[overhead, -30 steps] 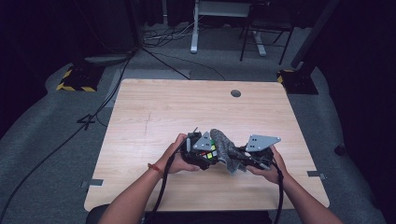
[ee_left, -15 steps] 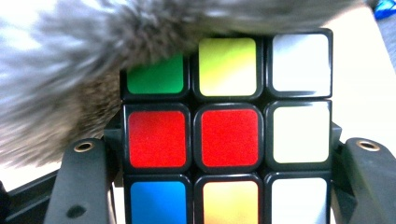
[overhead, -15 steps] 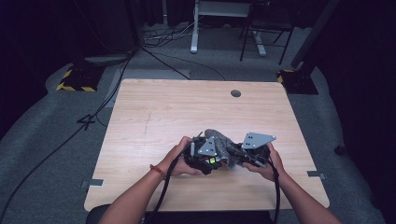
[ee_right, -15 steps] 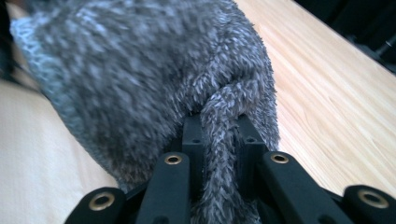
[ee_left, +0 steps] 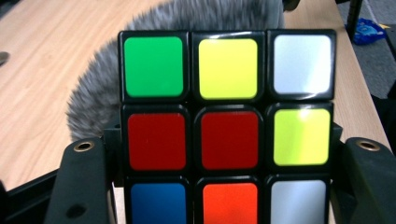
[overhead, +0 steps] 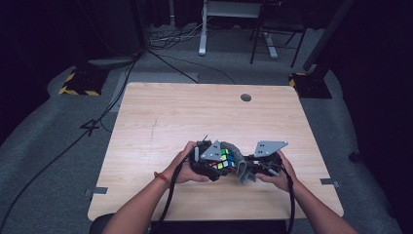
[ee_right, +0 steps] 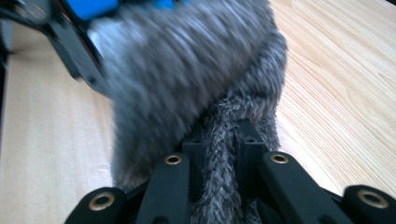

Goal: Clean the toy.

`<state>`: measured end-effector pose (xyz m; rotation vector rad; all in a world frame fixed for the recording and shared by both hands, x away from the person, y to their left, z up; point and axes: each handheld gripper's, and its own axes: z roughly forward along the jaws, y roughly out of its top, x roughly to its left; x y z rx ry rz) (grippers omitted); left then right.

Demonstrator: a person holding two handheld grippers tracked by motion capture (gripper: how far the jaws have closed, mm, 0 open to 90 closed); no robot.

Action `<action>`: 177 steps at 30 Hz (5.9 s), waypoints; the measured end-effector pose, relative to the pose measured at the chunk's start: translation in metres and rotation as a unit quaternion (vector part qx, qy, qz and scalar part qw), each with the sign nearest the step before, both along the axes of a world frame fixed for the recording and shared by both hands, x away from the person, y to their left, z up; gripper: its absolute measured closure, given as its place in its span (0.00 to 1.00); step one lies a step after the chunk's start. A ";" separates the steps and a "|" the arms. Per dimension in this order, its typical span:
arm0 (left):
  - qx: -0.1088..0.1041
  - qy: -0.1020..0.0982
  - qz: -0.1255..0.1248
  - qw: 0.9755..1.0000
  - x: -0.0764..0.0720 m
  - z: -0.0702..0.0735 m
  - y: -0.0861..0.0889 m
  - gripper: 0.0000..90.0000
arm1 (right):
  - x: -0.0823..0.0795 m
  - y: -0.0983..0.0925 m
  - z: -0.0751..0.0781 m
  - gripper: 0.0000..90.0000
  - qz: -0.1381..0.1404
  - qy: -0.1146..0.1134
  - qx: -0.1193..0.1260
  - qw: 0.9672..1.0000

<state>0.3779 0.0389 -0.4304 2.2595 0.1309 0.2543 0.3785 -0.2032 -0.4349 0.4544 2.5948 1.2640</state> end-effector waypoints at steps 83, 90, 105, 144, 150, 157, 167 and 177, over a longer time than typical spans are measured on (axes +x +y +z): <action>0.009 0.013 0.030 0.999 0.007 -0.009 -0.002 0.35 | -0.011 -0.007 0.011 0.88 0.010 -0.005 0.049 0.999; 0.037 0.007 0.019 0.999 0.005 -0.013 -0.007 0.37 | -0.014 -0.004 0.014 0.88 0.023 -0.012 0.054 0.998; -0.009 0.002 0.019 1.000 0.003 0.002 0.002 0.37 | -0.002 0.001 -0.010 0.88 0.008 0.020 -0.015 1.000; 0.002 0.007 0.009 1.000 0.001 -0.005 -0.003 0.37 | -0.010 -0.009 0.013 0.88 0.020 0.001 0.058 0.998; 0.005 0.005 0.011 1.000 -0.001 -0.004 -0.005 0.37 | -0.010 -0.007 0.013 0.88 0.006 -0.011 0.057 0.998; 0.005 0.008 0.014 1.000 0.001 -0.005 -0.005 0.37 | -0.013 -0.006 0.015 0.88 0.010 -0.017 0.080 0.997; 0.029 0.002 0.008 1.000 0.001 -0.012 -0.013 0.37 | -0.022 0.008 0.019 0.88 0.027 -0.039 0.087 0.995; 0.023 -0.005 0.022 0.999 0.003 -0.005 -0.005 0.37 | -0.005 -0.002 0.001 0.89 -0.008 -0.012 0.036 0.999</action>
